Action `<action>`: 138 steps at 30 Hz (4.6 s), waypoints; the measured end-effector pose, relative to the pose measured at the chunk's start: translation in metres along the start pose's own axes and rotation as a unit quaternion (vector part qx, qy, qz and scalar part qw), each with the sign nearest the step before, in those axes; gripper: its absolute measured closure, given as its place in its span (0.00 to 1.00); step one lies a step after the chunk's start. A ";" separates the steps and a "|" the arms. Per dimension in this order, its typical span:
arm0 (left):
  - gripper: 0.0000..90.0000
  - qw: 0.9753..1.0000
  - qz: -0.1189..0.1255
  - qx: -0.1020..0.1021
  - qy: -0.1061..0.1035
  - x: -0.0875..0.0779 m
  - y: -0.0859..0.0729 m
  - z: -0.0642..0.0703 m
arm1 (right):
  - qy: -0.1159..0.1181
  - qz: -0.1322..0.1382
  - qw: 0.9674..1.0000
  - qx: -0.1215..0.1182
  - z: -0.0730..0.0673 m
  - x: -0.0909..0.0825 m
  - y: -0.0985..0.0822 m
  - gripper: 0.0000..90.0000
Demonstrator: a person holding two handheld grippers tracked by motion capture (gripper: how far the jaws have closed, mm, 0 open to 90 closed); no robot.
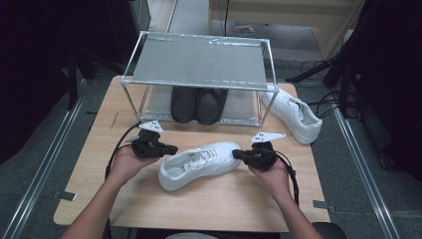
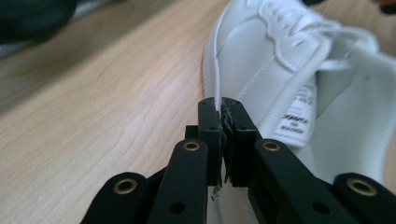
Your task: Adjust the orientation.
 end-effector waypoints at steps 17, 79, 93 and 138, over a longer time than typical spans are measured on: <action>0.96 1.000 -0.002 -0.002 -0.010 0.001 -0.002 0.007 | -0.014 0.000 1.000 0.001 0.002 0.005 0.005 1.00; 0.97 0.999 -0.017 0.008 -0.047 0.028 -0.002 0.019 | 0.009 -0.028 0.999 -0.011 -0.045 0.033 -0.013 0.97; 0.97 0.999 -0.017 -0.004 -0.046 0.027 -0.007 0.018 | 0.003 -0.012 1.000 -0.014 -0.040 0.041 -0.009 0.97; 0.91 0.998 -0.005 -0.057 0.005 0.004 -0.032 0.010 | 0.013 -0.030 0.999 -0.034 -0.028 0.087 0.031 0.95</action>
Point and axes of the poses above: each handheld gripper's, and its own axes: x roughly forward along the jaws, y roughly out of its top, z roughly to its right, the point moved 5 cm from there along x, roughly forward along the jaws, and after that the axes turned 12 degrees about y, right-handed, at the moved point
